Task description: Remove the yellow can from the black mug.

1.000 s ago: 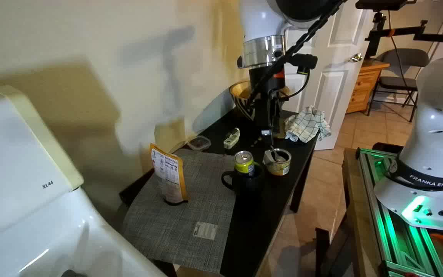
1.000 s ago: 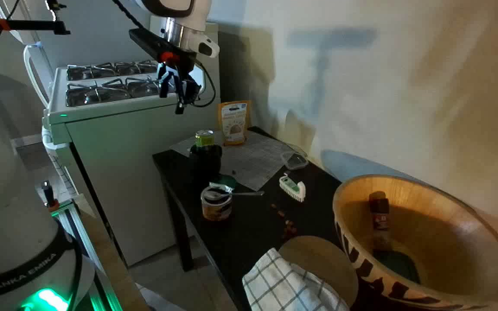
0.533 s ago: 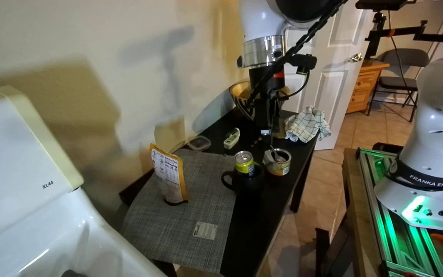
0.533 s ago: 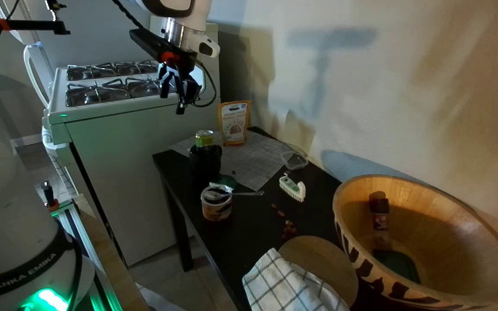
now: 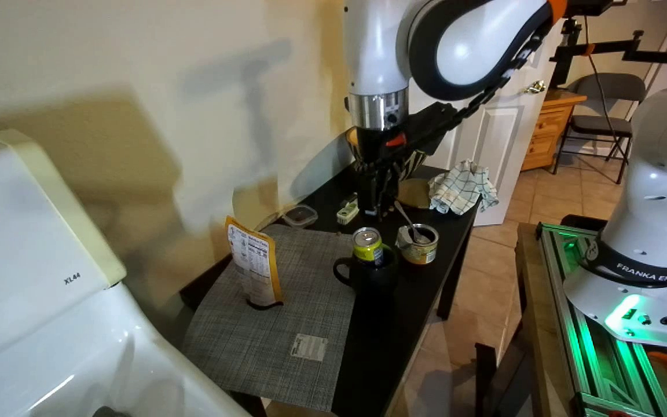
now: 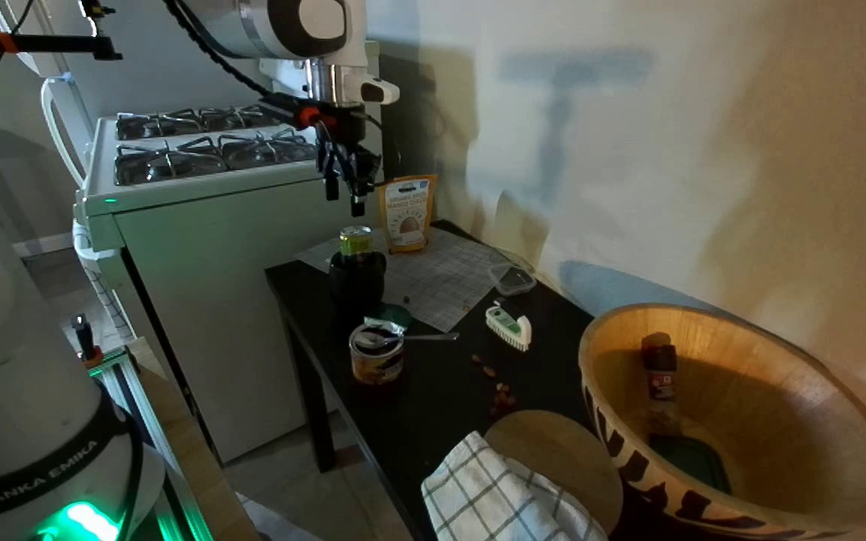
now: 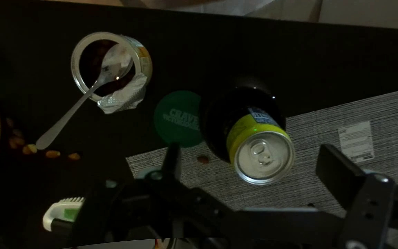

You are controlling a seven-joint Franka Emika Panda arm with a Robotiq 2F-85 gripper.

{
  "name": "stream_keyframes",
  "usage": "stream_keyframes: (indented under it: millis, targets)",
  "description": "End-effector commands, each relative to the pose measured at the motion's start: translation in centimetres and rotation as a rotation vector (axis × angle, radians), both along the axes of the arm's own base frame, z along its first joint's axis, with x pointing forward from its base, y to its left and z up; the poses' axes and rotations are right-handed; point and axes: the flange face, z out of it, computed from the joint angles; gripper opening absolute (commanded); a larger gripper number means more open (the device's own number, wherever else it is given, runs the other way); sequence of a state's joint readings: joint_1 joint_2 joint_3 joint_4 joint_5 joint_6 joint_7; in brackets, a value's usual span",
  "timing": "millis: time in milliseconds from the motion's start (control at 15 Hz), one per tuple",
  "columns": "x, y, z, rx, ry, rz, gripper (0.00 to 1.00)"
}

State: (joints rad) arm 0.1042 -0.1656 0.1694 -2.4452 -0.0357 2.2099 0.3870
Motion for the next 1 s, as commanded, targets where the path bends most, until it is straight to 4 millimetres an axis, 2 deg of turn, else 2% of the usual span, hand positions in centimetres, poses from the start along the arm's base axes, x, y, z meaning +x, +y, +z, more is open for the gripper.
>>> stream_keyframes:
  millis: [0,267,667,733,800,867,933]
  targets:
    - [1.6,1.2,-3.4,-0.064,0.008,-0.075,1.00]
    - [2.9,1.6,-5.5,-0.078,0.009,-0.125,1.00]
    - [4.3,2.7,-7.0,-0.059,0.017,-0.129,0.98]
    - [4.5,2.9,-7.3,-0.063,0.025,-0.129,0.89]
    - [4.6,3.0,-7.4,-0.063,0.028,-0.128,0.84]
    - [4.7,3.2,-7.5,-0.065,0.032,-0.129,0.69]
    - [4.9,3.3,-7.7,-0.066,0.035,-0.129,0.61]
